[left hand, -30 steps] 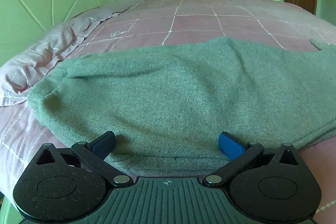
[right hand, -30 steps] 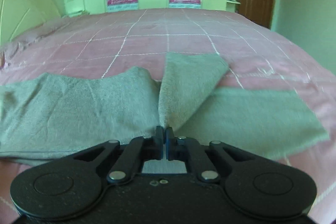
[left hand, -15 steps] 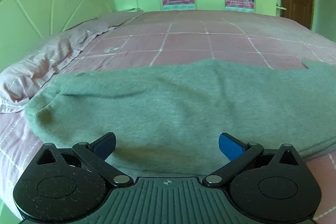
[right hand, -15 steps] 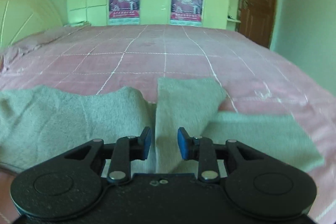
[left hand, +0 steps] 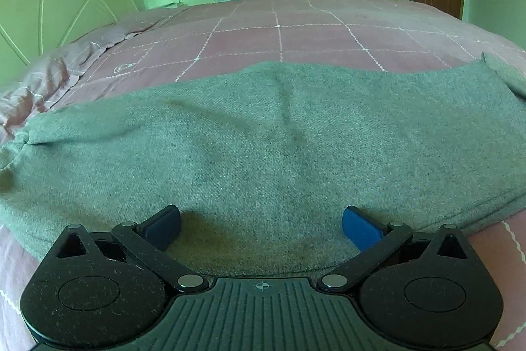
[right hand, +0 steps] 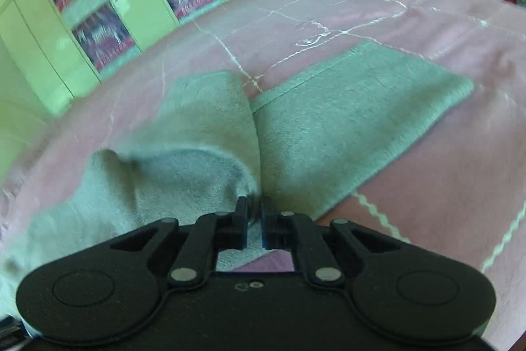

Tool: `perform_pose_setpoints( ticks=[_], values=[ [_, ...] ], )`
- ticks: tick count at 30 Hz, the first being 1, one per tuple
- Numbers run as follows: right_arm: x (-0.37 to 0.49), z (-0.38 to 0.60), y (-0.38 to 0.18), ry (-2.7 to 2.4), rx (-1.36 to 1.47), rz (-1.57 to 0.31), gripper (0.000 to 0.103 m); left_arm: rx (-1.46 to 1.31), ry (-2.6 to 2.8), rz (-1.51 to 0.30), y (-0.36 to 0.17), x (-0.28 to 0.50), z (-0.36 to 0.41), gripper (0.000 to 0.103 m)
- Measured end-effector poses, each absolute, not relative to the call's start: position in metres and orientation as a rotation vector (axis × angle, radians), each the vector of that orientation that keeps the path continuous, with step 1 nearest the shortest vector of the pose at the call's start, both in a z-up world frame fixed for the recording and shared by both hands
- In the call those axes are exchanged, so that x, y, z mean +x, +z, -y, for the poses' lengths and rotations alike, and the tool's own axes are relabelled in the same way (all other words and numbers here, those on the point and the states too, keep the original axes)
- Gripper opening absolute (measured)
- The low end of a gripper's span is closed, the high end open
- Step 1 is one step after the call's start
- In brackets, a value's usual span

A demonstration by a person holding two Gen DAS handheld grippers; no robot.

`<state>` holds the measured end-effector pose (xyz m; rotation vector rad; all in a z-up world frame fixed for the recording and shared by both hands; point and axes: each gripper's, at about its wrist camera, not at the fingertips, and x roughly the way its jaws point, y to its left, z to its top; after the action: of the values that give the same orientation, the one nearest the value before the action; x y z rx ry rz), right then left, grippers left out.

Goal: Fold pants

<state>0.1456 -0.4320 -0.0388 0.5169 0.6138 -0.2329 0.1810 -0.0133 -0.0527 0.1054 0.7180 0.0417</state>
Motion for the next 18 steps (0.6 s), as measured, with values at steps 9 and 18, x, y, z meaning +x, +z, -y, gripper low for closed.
perform_pose_setpoints(
  ticks=[9,18],
  values=[
    [0.196,0.366,-0.008,-0.165,-0.200,-0.576,0.057,0.099,0.042,-0.726,-0.052,0.182,0.013,0.103],
    [0.212,0.376,0.013,-0.168,-0.142,-0.560,0.000,0.092,0.042,-0.727,-0.052,0.182,0.010,0.103]
  ],
)
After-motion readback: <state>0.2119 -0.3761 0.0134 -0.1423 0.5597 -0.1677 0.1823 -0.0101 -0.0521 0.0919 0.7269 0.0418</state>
